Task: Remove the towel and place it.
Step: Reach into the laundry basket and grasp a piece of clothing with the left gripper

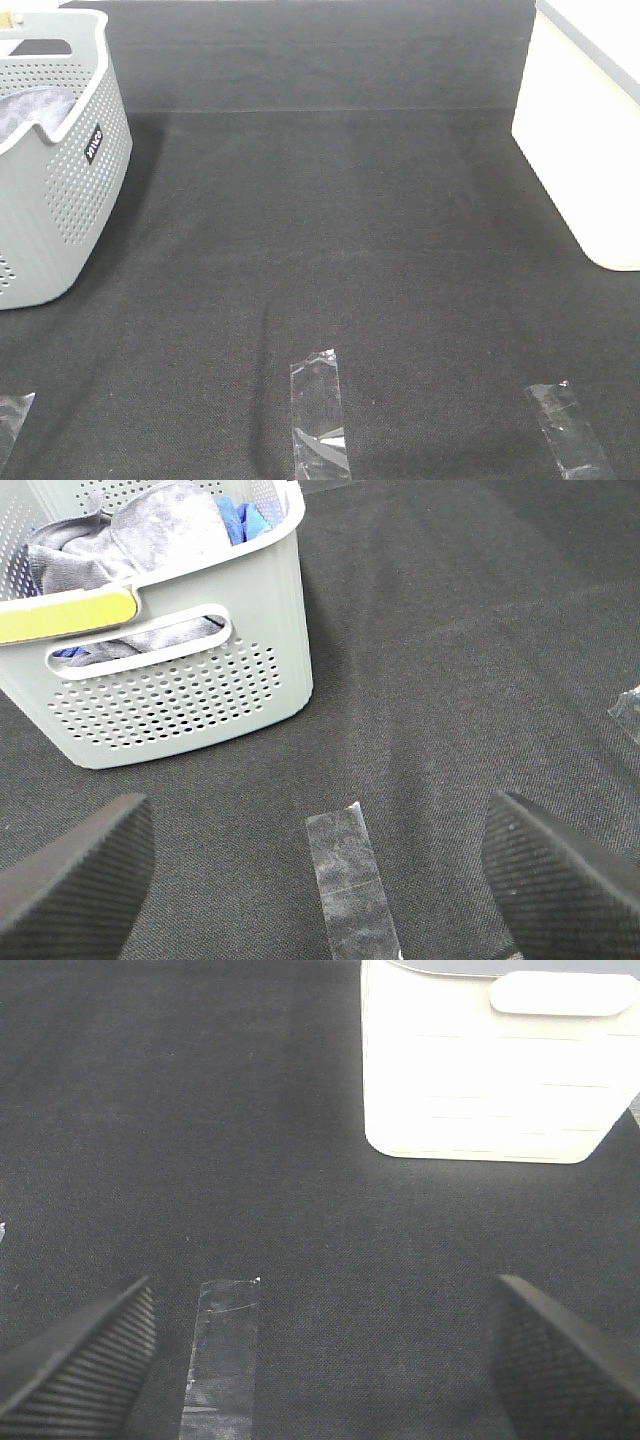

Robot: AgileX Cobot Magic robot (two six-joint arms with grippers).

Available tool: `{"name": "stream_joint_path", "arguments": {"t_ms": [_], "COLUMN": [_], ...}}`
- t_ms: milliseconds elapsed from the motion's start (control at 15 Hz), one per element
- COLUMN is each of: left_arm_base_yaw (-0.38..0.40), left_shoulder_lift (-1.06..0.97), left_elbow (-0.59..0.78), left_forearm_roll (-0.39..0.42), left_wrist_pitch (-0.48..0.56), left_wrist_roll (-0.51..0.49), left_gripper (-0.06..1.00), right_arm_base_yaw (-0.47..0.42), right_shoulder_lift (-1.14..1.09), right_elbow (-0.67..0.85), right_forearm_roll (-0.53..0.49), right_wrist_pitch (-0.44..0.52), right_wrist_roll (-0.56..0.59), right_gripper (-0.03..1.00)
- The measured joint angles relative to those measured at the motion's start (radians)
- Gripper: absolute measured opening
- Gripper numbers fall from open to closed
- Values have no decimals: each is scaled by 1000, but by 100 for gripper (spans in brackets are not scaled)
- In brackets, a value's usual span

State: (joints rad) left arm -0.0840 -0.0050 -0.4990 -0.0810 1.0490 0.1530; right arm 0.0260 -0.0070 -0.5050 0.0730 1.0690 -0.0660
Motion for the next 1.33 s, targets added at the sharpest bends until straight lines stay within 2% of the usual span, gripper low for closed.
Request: {"name": "stream_joint_path", "arguments": {"t_ms": [1333], "left_arm_base_yaw": [0], "left_shoulder_lift": [0], "left_elbow": [0], "left_forearm_roll": [0], "left_wrist_pitch": [0], "left_wrist_roll": [0], "left_gripper": [85], "right_arm_base_yaw": [0], "right_shoulder_lift": [0], "right_elbow": [0], "right_forearm_roll": [0], "right_wrist_pitch": [0], "right_wrist_roll": [0], "right_gripper": [83]}}
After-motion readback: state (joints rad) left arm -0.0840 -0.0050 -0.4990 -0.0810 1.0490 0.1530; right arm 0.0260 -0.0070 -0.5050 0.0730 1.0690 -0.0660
